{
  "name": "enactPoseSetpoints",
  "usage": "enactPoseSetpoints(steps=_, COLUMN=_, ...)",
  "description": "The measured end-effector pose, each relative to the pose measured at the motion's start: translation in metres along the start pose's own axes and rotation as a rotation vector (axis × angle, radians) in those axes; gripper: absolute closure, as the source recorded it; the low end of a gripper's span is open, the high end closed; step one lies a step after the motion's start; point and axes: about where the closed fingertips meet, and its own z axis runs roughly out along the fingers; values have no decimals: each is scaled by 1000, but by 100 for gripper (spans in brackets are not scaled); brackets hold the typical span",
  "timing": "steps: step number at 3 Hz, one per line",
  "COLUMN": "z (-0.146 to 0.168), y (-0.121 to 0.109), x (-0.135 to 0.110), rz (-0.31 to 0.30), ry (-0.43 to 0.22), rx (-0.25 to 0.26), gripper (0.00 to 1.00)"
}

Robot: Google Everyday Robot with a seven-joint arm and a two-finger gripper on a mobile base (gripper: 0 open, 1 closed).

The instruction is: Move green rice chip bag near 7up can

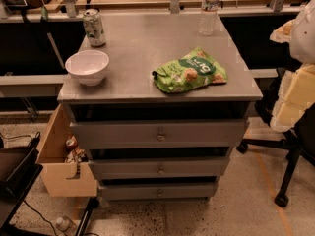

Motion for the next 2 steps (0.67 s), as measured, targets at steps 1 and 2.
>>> enactPoseSetpoints(steps=1, z=0, y=0, x=0, rz=0, ry=0, rx=0, gripper=0)
enactPoseSetpoints(steps=2, z=-3, y=-4, x=-6, rz=-6, ry=-46, rx=28, gripper=0)
